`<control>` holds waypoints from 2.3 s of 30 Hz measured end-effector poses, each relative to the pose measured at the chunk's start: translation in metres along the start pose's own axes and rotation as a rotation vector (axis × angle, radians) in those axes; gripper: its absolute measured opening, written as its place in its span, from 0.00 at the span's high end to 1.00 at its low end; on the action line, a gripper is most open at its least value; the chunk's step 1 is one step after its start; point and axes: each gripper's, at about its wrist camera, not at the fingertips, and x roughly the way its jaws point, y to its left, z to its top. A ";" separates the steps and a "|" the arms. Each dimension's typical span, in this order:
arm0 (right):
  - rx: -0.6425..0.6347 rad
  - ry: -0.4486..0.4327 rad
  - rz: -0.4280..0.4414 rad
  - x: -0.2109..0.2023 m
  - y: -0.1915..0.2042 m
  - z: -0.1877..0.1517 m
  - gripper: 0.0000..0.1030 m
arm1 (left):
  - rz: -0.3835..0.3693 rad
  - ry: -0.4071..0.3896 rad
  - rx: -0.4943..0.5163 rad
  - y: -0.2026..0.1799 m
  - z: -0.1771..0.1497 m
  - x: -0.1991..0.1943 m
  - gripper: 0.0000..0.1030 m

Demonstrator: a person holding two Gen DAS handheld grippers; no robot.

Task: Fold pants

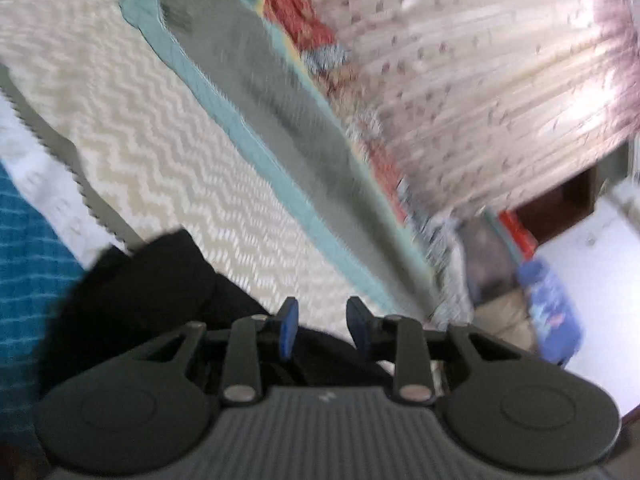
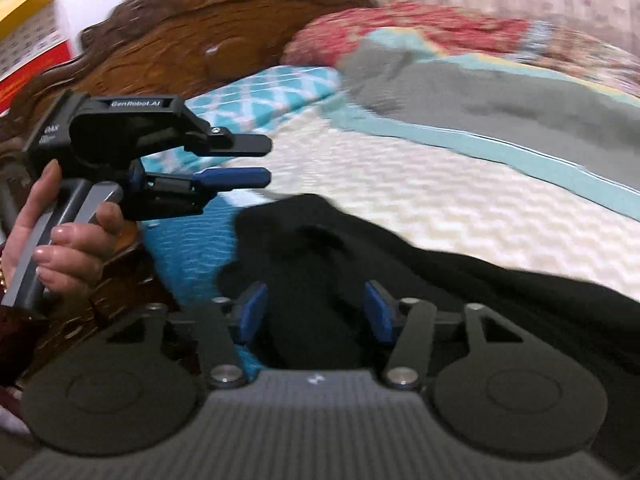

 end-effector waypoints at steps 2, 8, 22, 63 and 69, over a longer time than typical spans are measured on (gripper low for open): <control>0.056 0.008 -0.044 0.002 -0.010 -0.005 0.60 | 0.076 0.038 -0.004 0.004 -0.002 0.019 0.74; 0.166 0.174 0.038 0.041 -0.020 -0.024 0.69 | 0.240 0.083 -0.070 0.038 -0.025 0.009 0.94; 0.205 0.122 0.103 0.020 -0.036 -0.028 0.67 | 0.360 0.062 -0.027 0.013 -0.041 -0.011 0.87; 0.718 0.122 -0.107 0.021 -0.284 0.022 0.95 | 0.165 0.395 0.128 -0.040 -0.115 0.172 0.75; 0.823 0.116 -0.119 0.039 -0.303 0.006 0.97 | 0.170 0.391 0.138 -0.036 -0.119 0.170 0.79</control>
